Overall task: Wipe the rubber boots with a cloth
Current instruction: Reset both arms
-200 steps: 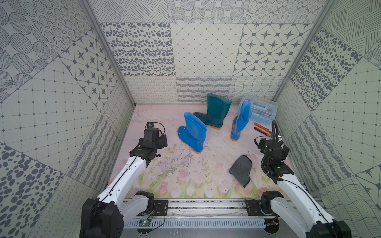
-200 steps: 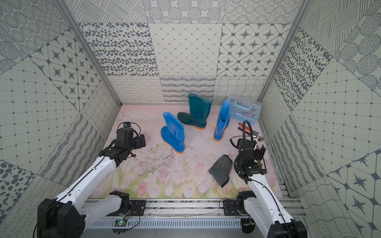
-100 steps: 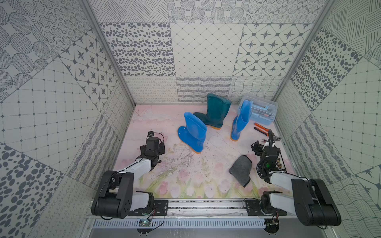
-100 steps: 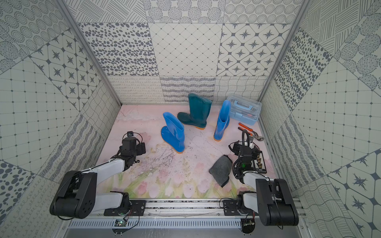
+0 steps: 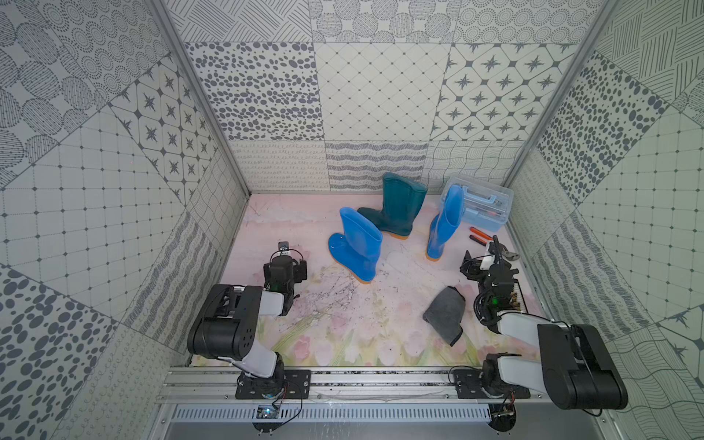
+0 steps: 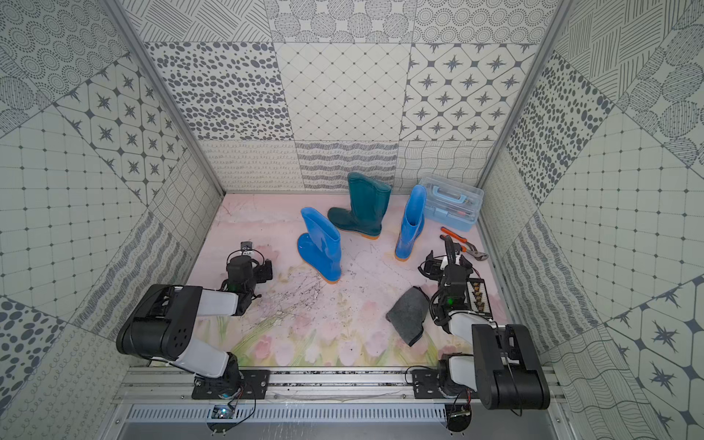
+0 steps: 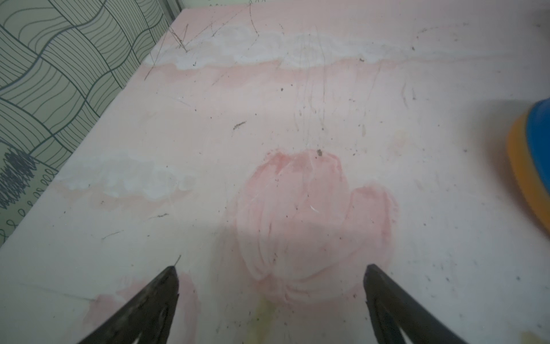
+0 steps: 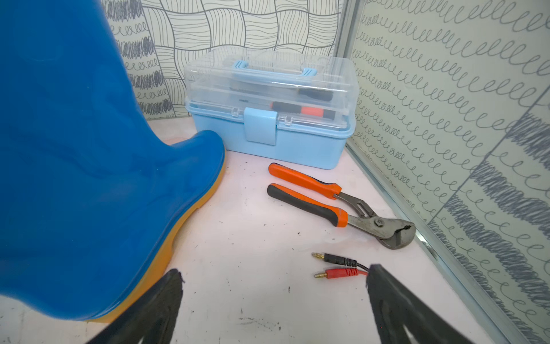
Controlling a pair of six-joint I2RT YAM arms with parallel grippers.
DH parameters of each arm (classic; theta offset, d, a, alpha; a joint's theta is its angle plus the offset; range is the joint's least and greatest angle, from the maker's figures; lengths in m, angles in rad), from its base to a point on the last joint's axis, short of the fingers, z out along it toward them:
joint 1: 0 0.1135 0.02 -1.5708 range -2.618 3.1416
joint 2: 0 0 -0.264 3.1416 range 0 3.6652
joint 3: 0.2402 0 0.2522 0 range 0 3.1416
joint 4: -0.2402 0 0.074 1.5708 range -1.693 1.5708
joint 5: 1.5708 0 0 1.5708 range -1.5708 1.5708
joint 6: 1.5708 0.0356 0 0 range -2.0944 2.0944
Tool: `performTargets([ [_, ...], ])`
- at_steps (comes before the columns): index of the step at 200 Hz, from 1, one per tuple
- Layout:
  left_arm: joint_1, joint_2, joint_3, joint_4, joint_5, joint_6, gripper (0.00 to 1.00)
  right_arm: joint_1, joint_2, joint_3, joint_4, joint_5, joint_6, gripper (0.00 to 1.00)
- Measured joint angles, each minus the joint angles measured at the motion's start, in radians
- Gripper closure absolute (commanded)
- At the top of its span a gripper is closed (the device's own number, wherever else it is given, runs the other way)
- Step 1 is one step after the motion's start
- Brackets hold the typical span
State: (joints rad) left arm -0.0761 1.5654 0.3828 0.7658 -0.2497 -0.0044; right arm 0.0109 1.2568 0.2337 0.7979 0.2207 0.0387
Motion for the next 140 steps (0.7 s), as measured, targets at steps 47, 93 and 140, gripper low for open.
performTargets([
  [47, 0.008, 0.002, 0.014, 0.034, 0.035, 0.006, 0.03, 0.001, 0.243, 0.066, 0.105, -0.056, 0.043, 0.02],
  [93, 0.01, 0.002, 0.014, 0.037, 0.056, 0.007, 0.03, 0.029, 0.301, 0.146, 0.041, -0.075, 0.035, 0.02],
  [140, 0.01, 0.002, 0.014, 0.037, 0.06, 0.008, 0.03, 0.033, 0.301, 0.15, 0.033, -0.078, 0.032, 0.02],
])
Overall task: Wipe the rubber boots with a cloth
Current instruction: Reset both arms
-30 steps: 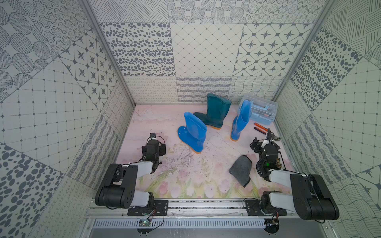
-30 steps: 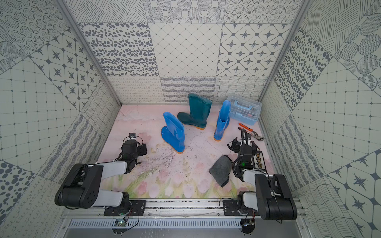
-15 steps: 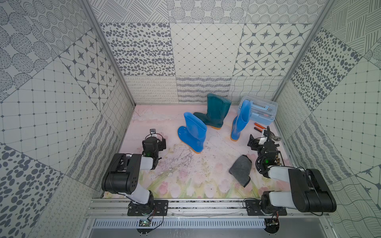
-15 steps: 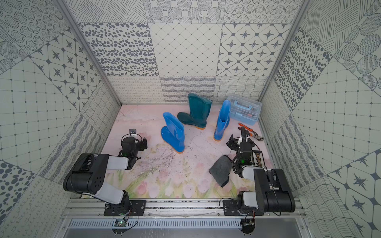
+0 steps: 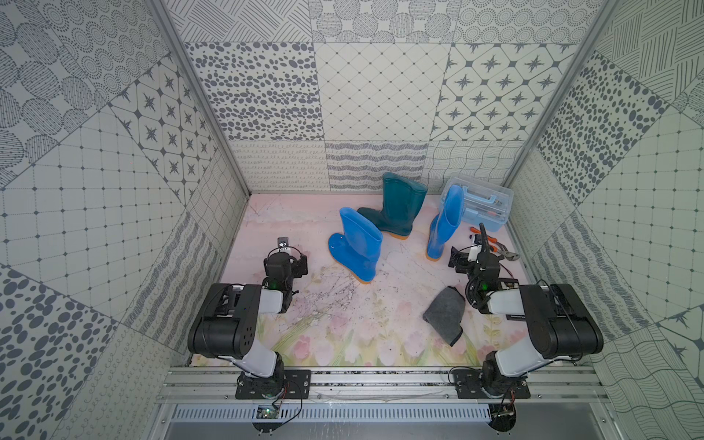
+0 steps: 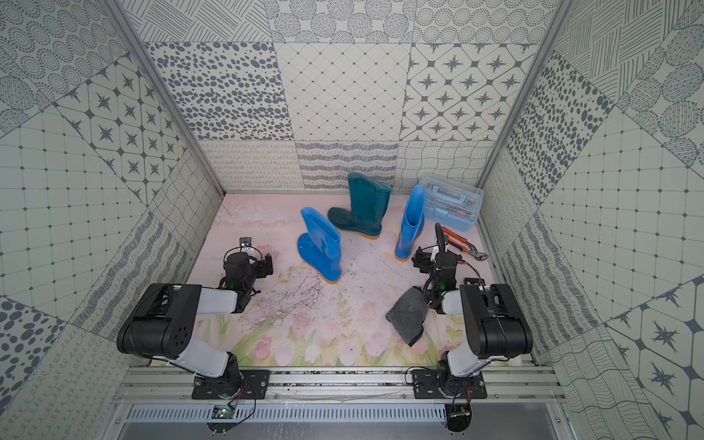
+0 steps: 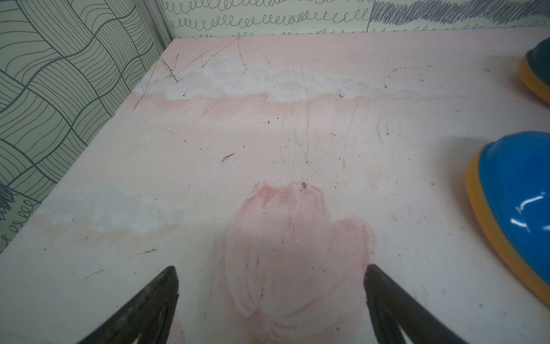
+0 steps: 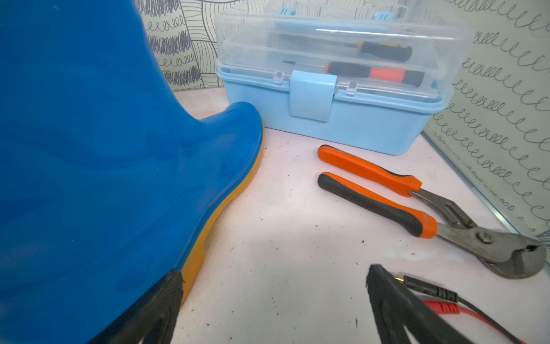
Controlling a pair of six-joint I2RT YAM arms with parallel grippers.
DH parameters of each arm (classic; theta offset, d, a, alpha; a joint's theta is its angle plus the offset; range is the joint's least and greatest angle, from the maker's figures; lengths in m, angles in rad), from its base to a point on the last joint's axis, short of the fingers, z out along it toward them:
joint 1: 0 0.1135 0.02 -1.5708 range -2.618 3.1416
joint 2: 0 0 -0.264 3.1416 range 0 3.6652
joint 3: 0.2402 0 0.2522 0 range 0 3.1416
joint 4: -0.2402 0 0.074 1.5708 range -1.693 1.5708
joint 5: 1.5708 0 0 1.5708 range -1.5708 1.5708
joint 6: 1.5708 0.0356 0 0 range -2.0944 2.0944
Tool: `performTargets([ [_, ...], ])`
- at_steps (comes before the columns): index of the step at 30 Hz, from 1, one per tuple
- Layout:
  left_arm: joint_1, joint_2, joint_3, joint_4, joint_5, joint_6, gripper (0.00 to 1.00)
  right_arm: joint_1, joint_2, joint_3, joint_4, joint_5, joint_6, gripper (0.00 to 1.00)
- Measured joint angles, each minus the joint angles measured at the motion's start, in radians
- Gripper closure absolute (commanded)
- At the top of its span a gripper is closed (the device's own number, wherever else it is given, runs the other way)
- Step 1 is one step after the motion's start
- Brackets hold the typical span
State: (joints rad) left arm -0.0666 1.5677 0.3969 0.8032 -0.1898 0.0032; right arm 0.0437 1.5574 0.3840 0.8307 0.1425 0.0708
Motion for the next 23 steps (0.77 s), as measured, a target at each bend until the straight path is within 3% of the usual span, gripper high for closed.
performTargets([
  [23, 0.004, 0.001, 0.005, 0.0, 0.027, 0.006, 0.03, 0.0, 0.0, 0.0, -0.005, 0.0, 0.0, 0.02],
])
